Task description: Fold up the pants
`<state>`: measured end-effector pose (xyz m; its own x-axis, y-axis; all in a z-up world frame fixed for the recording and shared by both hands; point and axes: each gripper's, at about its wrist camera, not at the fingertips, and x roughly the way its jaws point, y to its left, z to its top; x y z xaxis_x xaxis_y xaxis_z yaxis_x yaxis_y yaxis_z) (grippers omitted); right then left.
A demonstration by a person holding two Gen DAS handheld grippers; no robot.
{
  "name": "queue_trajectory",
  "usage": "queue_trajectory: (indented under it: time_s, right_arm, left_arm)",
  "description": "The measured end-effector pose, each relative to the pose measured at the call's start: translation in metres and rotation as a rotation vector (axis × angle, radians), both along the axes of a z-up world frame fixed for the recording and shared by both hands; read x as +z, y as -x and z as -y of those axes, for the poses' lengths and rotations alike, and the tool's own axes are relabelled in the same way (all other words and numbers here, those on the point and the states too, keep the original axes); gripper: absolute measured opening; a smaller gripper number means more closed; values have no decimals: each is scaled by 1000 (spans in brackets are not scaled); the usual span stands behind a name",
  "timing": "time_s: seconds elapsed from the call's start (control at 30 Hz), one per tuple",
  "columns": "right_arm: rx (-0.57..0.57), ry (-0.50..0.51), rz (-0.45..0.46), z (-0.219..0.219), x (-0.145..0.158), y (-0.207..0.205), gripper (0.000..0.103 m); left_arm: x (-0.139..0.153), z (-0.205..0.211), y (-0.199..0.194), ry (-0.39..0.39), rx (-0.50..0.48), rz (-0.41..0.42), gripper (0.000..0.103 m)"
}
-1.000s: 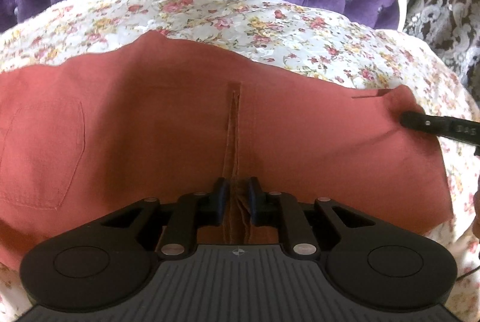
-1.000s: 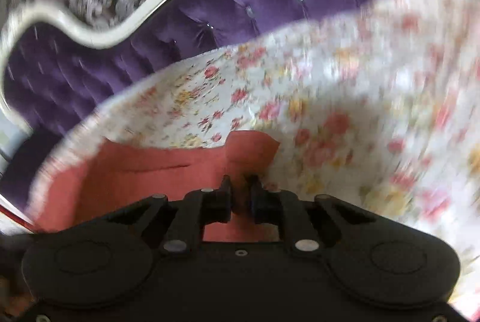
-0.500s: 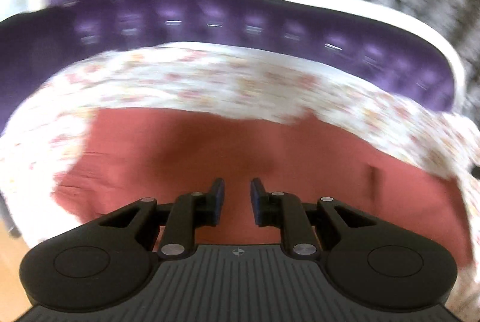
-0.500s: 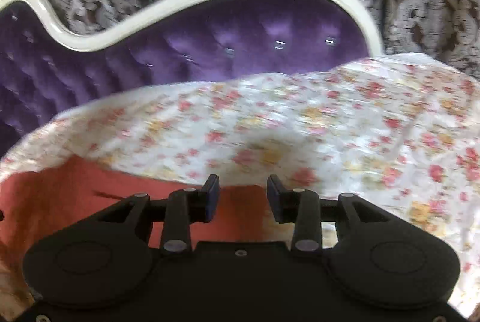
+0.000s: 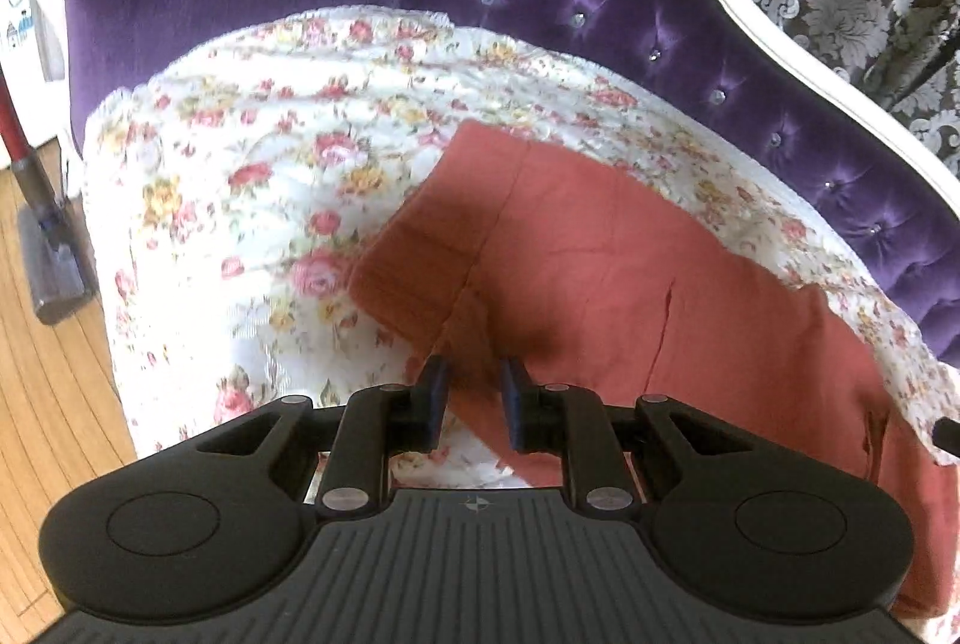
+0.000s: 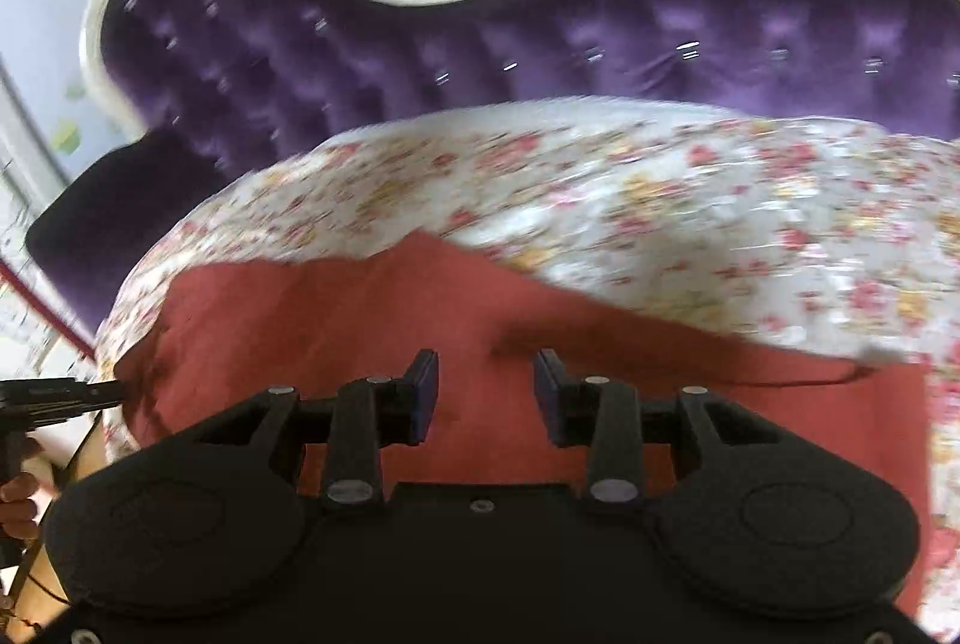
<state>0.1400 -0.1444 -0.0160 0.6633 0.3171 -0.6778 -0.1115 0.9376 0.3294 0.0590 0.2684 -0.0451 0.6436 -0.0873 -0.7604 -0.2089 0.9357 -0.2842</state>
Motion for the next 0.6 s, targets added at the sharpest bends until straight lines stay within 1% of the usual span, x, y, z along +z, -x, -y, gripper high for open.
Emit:
queue_trajectory:
  time_s: [0.13,0.23,0.27,0.3,0.37,0.5,0.6]
  right_arm:
    - [39,4,-8,-17,-1,-2,48]
    - [56,4,-13,-27,-1,-4,48]
    - [61,5,-14,-29,-1,-4,48]
    - [64,7,-17,-32,-1,-4,48]
    - [74,11,-23,-36,-2,-6,48]
    - [90,18,-38,-42,-5,-10,48]
    - [99,20,-46,-47,-8,-12,48]
  left_arm:
    - [-10,-5,-2,34,-1,-3,20]
    - [-19,-9,-5,69,16,-11,21]
    - [-21,-11,-5,74,22,-16,24]
    - [-24,-12,-5,72,34,-15,34]
    - [-27,-14,-6,62,65,-9,46]
    - [-28,-23,-3,108,104,2,50]
    - [-28,-25,-6,116,104,6,54]
